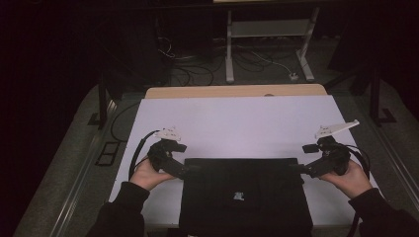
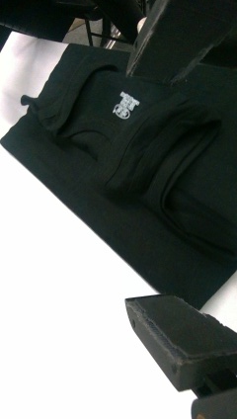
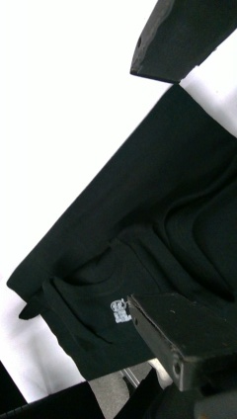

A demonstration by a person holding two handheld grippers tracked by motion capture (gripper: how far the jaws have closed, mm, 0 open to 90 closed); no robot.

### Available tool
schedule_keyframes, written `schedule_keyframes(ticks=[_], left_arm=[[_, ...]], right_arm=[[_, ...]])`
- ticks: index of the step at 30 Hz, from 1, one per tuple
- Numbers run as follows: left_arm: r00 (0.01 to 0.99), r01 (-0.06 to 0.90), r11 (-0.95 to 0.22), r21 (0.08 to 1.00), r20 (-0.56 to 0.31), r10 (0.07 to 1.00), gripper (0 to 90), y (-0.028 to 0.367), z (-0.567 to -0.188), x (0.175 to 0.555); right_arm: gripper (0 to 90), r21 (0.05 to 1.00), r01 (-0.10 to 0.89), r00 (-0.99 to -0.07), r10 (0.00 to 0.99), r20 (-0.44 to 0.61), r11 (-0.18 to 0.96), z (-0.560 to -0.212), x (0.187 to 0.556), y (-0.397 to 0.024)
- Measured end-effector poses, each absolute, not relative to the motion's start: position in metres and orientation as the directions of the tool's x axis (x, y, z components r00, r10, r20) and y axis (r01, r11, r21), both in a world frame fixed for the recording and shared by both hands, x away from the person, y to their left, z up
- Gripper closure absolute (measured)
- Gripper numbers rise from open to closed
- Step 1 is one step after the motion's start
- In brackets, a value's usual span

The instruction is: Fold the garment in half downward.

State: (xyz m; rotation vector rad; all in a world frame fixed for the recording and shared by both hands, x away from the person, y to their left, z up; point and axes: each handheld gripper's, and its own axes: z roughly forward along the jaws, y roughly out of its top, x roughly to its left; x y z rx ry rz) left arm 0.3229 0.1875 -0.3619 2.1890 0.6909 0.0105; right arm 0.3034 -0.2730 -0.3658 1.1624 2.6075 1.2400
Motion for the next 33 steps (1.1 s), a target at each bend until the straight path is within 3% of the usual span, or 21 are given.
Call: schedule_keyframes(ticks=[20,33], left_arm=[[0.844,0.496,-0.487,0.719,-0.266,0.466,0.0,0.192,-0.378,0.350],[0.811,0.543,-0.463,0.700,-0.295,0.505,0.0,0.199,-0.396,0.369]], right_arm=[[0.0,0.675,0.642,-0.682,0.674,0.284,0.365,-0.380,0.326,-0.286],[0.0,0.642,0.664,-0.667,0.692,0.277,0.383,-0.399,0.336,-0.287]])
